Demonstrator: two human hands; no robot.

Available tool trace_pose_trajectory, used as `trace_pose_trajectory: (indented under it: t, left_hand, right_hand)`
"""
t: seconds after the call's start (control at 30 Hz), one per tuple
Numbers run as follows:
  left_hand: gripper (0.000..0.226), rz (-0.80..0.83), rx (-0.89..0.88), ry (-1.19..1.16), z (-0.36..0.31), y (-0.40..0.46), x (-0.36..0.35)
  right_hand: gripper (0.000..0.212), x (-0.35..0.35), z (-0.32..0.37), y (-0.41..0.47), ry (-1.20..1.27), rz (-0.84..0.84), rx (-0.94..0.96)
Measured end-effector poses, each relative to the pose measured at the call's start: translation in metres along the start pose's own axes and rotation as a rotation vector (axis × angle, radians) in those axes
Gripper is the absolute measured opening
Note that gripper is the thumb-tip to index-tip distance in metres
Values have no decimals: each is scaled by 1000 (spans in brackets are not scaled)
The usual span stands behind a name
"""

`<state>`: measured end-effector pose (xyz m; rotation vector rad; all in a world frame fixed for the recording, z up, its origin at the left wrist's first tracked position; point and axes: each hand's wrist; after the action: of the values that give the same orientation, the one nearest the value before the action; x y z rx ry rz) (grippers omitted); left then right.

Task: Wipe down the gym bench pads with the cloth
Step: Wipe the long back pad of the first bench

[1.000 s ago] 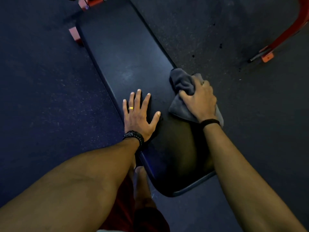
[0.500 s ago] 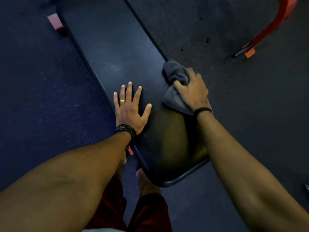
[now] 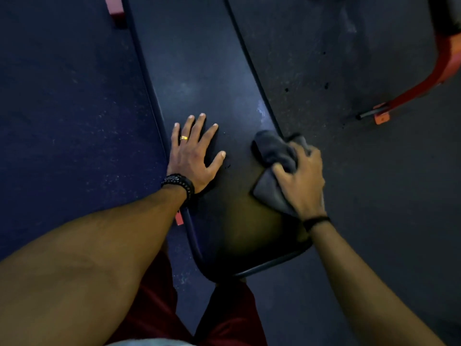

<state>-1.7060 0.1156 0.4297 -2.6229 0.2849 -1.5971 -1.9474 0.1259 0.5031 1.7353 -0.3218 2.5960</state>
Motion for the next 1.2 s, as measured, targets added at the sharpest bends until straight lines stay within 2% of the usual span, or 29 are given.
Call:
trace_pose_trajectory:
  t: [0.1,0.23,0.4,0.5,0.57,0.63,0.7,0.83,0.9,1.0,1.07,1.13,1.2]
  left_hand:
    - [64,-17,12,22,-1,-1,0]
    - [65,-5,12,36,-5,-3,3]
    - [71,13,86,62,-17,-15,17]
    - [65,-169,289,-102,-20,-54,30]
    - [63,-295,405,-226,-16,-87,37]
    - [66,-352,479,-310,-8,-122,41]
    - [72,-366,556,-369,2,-150,44]
    - [81,-320,700,-444,21,-183,45]
    - [81,-298,727,-484,24,-185,46]
    - [78,-287,703,-543,21,-181,45]
    - [77,-279,692,-585,14,-178,42]
    - [74,-316,713,-638,8,-175,39]
    - [70,-434,762,-693,4,-172,37]
  right_hand:
    - [54,-24,19,72,38,1,17]
    - [54,-22,14,68,30,24,102]
    - [55,21,-34,-40,-86,100,458]
    - [61,34,-69,-98,-62,162,638]
    - [67,26,-75,-128,-98,197,891]
    - [65,4,-49,-151,-142,269,1134]
    - [60,-21,9,-166,-220,327,1229]
    - [47,-50,105,-172,-461,418,1137]
    - [49,-42,92,-163,-409,427,1119]
    - [58,-9,9,-154,-234,421,1186]
    - [55,6,-29,-154,-172,377,1228]
    - [56,-3,-15,-146,-169,341,1151]
    - [55,-23,37,-123,-170,278,956]
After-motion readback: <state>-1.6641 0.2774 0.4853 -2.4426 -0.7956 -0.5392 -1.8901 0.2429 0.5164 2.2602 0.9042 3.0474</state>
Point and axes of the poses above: each hand's wrist, its own y-axis towards the middle knuckle, its own x-axis out of the back of the hand, z = x × y, and after that the axes turned 1 degree about -y, right-handed
